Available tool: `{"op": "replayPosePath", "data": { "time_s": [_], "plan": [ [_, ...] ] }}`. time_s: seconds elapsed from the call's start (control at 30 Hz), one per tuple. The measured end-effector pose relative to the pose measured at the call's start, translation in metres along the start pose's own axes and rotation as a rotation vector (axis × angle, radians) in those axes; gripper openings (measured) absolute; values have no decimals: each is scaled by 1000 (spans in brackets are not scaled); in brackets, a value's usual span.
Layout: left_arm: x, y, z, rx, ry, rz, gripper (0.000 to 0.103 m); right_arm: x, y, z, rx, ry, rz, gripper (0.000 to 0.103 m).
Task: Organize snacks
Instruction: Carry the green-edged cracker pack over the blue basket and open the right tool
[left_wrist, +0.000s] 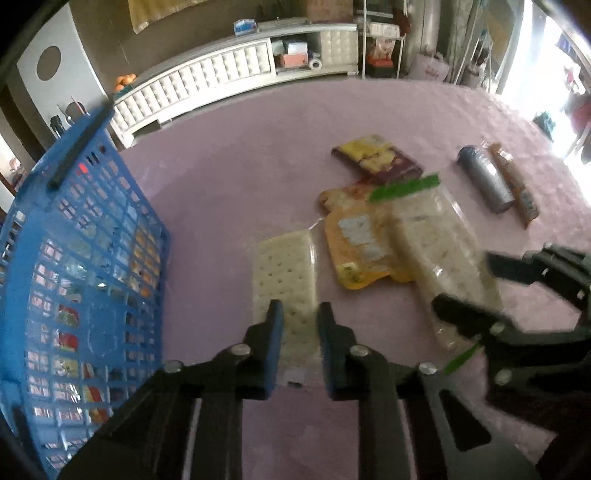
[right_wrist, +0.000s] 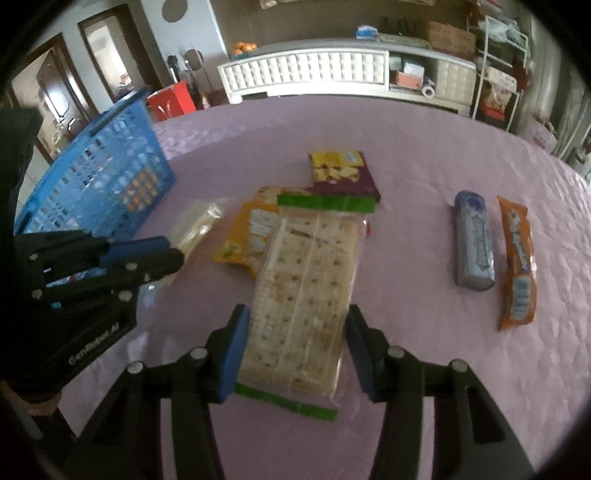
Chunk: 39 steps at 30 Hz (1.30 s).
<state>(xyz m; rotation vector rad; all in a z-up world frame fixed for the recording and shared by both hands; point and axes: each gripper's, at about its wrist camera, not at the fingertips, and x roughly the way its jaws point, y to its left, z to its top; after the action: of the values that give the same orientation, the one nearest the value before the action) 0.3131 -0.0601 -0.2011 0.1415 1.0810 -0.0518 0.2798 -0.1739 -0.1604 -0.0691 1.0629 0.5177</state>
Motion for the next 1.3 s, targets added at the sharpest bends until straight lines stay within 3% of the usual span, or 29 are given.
{"op": "replayPosePath", "data": {
  "time_s": [0.03,0.43,0.83,1.03,1.3],
  "plan": [
    [-5,-1,0,-2,-4,-10,2,-5,3,-1,-5,-15,-5,56],
    [-56,11,-32,-22,-53,-85,1,-51,17,-17,56,-37,-6,54],
    [-156,16,-28,-5,-240,-114,0,-118,55,8,-12,-155,-41,54],
    [-199,44,-25,-20,-328,-107,0,-141,85,32,-63,-212,-21,54],
    [-224,109,-33,-98,-363,-70,0,-139,140,69,-164,-238,33,54]
  ]
}}
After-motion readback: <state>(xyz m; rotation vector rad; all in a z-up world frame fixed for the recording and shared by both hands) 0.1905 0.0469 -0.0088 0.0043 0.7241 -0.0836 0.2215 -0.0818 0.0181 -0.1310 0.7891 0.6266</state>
